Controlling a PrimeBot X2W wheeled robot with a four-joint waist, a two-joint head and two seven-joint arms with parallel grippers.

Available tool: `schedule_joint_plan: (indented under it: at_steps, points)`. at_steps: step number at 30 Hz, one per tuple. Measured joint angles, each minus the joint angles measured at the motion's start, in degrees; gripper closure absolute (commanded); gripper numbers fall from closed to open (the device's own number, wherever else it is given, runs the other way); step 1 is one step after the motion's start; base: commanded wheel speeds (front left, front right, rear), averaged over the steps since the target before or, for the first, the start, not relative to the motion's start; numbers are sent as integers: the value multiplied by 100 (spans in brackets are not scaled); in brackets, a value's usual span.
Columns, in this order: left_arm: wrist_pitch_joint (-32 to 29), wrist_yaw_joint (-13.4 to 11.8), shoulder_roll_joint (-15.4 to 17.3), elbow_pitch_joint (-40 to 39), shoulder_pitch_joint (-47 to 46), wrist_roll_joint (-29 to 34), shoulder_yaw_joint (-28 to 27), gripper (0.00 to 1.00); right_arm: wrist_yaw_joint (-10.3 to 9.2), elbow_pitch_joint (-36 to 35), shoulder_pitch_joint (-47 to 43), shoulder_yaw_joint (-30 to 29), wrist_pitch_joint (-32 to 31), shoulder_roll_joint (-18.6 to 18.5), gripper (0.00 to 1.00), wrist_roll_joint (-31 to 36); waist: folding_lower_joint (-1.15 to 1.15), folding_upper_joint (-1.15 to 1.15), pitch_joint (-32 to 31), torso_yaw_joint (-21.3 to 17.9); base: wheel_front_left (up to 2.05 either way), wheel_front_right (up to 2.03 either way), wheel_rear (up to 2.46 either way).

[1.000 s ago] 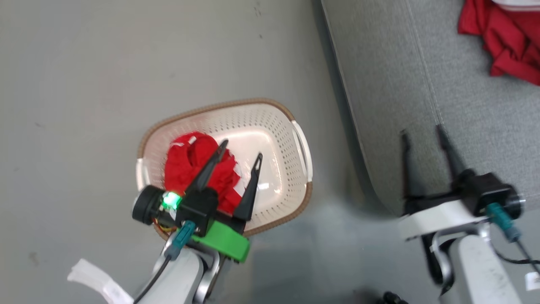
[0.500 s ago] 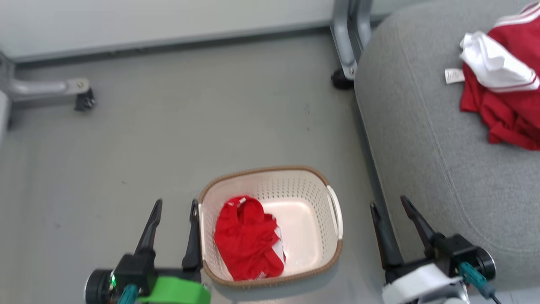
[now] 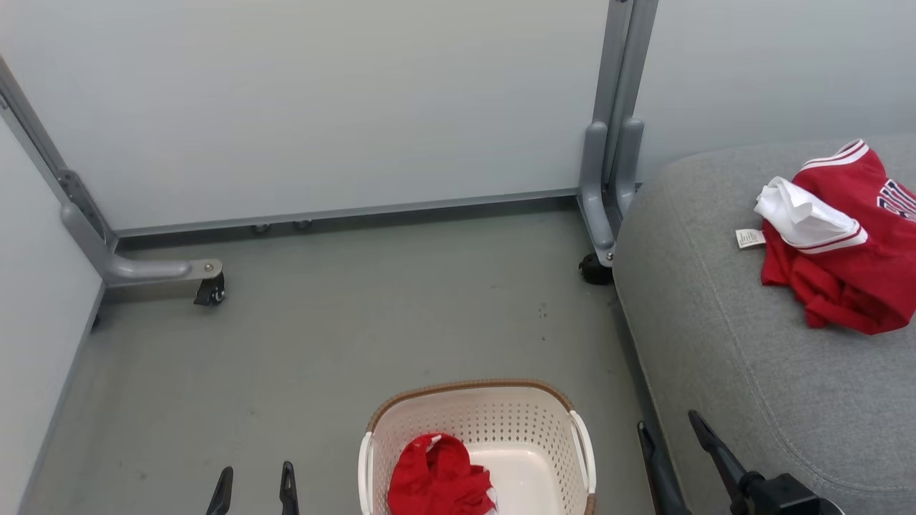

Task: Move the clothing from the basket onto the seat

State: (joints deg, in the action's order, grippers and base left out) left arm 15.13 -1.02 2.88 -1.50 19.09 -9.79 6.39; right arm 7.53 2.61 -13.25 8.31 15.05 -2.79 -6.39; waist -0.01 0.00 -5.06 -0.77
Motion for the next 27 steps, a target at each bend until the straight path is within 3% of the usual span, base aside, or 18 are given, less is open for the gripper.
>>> schedule_joint_plan:
  at_steps: [11,27]
  points:
    - [0,126,-2,122,241,5,32,0,0,54,-258,-203,0,-3,0,96,0,0,-503,-216,0,0,0]
    - [0,76,-3,193,238,-22,18,0,0,42,-283,-118,0,-4,0,151,0,0,-497,-288,0,0,0]
